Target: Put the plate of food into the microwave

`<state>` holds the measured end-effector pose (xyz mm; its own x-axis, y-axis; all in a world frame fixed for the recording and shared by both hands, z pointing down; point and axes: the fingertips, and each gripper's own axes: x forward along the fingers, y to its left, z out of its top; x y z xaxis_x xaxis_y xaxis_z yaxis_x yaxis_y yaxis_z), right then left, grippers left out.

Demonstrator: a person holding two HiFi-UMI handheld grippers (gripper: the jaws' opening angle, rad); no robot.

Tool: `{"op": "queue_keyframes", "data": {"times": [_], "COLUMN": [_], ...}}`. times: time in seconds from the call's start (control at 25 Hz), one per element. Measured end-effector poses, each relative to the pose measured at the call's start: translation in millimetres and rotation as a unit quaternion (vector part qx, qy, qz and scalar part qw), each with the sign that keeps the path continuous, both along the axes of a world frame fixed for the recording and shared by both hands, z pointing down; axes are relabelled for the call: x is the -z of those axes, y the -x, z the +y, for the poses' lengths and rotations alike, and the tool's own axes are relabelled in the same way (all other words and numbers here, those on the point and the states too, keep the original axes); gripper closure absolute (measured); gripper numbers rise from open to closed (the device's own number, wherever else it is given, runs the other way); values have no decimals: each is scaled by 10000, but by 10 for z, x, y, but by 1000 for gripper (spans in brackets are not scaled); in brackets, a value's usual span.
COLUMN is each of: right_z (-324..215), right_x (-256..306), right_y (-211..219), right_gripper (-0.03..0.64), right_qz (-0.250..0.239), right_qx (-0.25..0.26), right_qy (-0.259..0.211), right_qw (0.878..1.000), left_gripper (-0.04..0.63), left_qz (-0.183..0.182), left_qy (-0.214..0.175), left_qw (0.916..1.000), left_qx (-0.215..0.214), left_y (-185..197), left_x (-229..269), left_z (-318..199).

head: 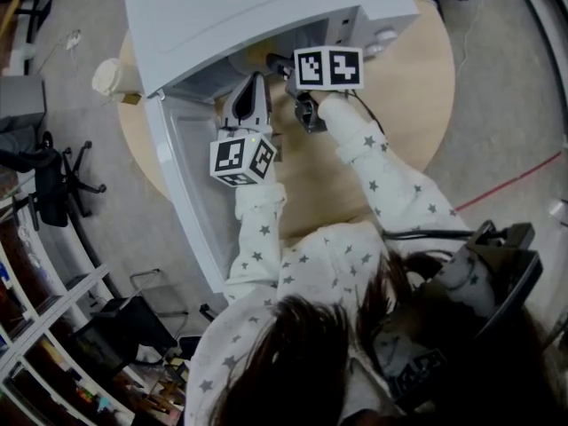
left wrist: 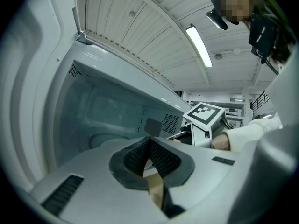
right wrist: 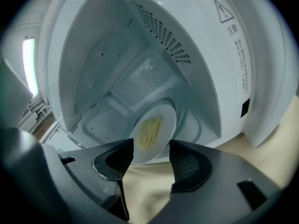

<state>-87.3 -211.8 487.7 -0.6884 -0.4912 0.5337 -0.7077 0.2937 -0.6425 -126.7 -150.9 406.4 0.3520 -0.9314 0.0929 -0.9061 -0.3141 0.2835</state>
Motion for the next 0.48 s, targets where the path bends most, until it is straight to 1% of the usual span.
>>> {"op": "queue_keyframes", "data": {"times": [0.12,0.28,0.48], "right_z": [38,58,61], "right_x": [-77,-85,-77], "right_y": [1,0,-4], "right_gripper": [391,391,391], "right_qz": [226,179,-12], "right_qx": [216,240,169], "right_qy": [20,39,134], "right_qw": [9995,9995,9998], "left_gripper": [594,594,594], "left_qz": [-16,-46,-85], "left_qy": [13,34,46], "left_qw": [10000,10000,10000], "left_qx": [-3,-3,14], "left_y": [7,30,66], "left_x": [-15,-31,-47], "left_z": [7,7,-7]}}
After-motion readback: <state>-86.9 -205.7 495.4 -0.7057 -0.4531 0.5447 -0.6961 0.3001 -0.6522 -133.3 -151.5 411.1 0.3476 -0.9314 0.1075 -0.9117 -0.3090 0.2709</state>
